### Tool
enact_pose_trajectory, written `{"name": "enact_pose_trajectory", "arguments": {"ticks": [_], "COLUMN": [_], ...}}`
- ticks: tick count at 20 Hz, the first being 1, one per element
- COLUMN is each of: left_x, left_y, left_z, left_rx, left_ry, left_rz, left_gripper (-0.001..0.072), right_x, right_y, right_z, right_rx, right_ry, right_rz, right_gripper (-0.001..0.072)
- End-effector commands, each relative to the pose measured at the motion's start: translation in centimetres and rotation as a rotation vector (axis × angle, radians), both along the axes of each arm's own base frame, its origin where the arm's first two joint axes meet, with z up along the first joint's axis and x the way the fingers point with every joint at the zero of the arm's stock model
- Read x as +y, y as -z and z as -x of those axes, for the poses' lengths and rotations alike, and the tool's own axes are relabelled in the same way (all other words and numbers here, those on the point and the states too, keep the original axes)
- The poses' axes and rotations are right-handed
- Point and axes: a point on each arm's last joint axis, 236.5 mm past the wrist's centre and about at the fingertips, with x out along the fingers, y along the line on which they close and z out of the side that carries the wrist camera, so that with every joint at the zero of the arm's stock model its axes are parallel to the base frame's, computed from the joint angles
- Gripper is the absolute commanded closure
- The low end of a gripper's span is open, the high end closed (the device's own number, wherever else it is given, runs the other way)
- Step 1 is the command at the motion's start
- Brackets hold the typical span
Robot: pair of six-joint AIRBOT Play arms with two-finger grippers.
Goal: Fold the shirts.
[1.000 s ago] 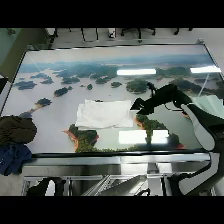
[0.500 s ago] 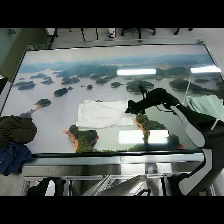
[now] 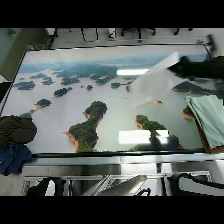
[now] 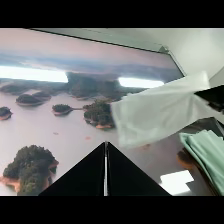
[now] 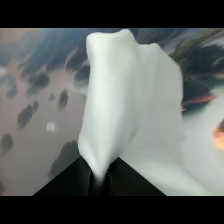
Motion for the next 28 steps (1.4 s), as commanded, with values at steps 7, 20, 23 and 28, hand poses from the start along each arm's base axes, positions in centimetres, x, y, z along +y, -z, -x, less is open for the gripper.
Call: {"name": "enact_pose_trajectory", "arguments": {"ticks": [7, 20, 23, 28], "left_x": [-0.1, -0.2, -0.3, -0.1], "left_y": [0.2, 0.6, 0.6, 0.7], "left_z": [0.2, 0.4, 0.4, -0.1], "left_rx": [0.009, 0.025, 0.026, 0.031], "left_ry": [0.007, 0.017, 0.017, 0.013], "left_rz": [-0.006, -0.012, -0.013, -0.007], "left_gripper": [0.0693, 0.0693, 0.0693, 0.0693], "right_x": [-26.4, -28.5, -28.2, -26.7], "right_y": [-0.6, 13.0, 12.9, 9.5], "right_z": [14.6, 28.5, 28.5, 23.0], "right_rx": [0.132, 0.798, 0.809, 0.601], "right_ry": [0.59, 0.775, 0.821, 0.812], "right_rz": [0.087, 0.219, 0.174, 0.009], "right_gripper": [0.0692, 0.0655, 0.0001, 0.0141]}}
